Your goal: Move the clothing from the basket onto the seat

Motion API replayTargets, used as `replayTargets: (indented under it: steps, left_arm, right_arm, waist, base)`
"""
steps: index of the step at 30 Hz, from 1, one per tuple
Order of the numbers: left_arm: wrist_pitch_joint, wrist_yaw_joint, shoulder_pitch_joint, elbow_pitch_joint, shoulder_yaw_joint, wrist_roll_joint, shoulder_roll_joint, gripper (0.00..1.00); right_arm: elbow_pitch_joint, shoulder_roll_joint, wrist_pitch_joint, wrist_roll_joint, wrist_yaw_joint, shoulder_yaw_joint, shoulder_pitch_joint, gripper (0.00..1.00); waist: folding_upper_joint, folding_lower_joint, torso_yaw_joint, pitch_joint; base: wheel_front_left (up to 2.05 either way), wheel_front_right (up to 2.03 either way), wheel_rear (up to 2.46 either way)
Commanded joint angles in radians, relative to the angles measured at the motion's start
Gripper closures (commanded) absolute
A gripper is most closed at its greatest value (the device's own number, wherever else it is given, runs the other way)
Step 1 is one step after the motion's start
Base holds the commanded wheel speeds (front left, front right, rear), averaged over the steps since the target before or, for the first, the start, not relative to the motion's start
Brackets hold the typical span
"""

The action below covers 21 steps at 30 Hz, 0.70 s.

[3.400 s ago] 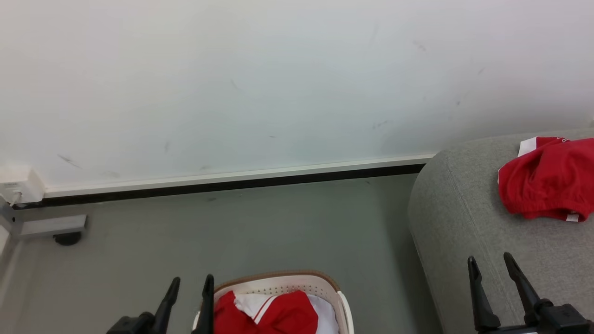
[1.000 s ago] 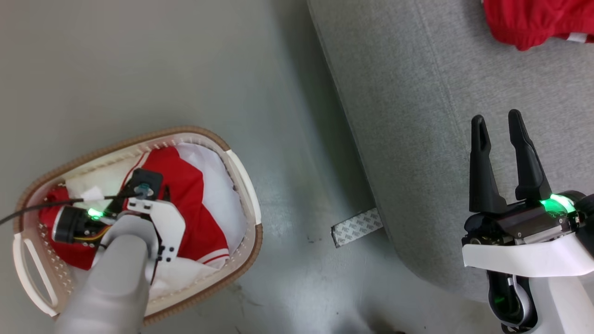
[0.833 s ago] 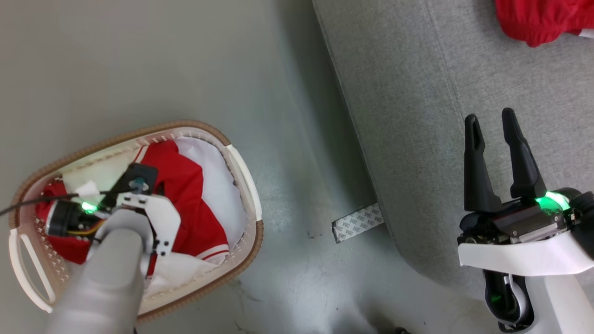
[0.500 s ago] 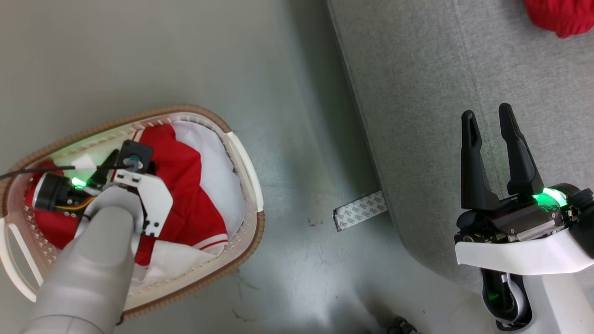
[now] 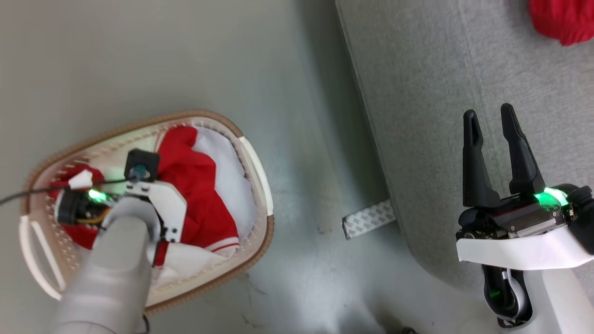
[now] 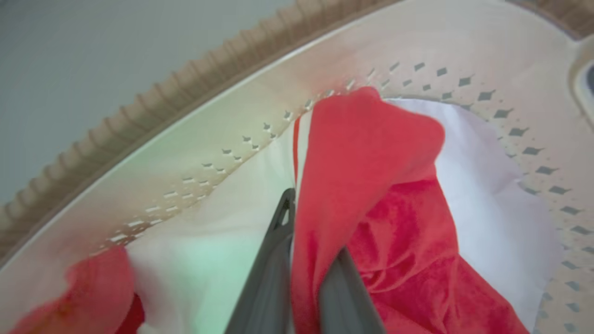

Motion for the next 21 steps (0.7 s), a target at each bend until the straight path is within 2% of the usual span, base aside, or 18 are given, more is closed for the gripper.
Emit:
replayTargets:
  steps: [1, 8, 21]
  left_arm:
    - [-0.022, -0.006, 0.027, 0.001, 0.013, -0.024, -0.005, 1.00]
    - [-0.060, -0.049, 0.135, -0.063, 0.071, -0.123, -0.060, 1.00]
    - [-0.059, -0.101, 0.365, -0.352, 0.116, -0.228, -0.112, 1.00]
  right_arm:
    - [0.011, -0.001, 0.000, -0.006, -0.002, -0.008, 0.010, 0.00]
    - [0.057, -0.001, 0.000, -0.049, -0.002, -0.041, 0.078, 0.00]
    - [0.134, -0.001, 0.000, -0.110, -0.002, -0.081, 0.274, 0.00]
  waist:
    - [0.0000, -0.0001, 0.026, -0.062]
    - [0.0000, -0.0001, 0.102, -0.271]
    - [0.0000, -0.0001, 0.244, -0.614]
  base:
    - [0.00, 0.00, 0.00]
    - [0.00, 0.00, 0.00]
    - [0.00, 0.00, 0.00]
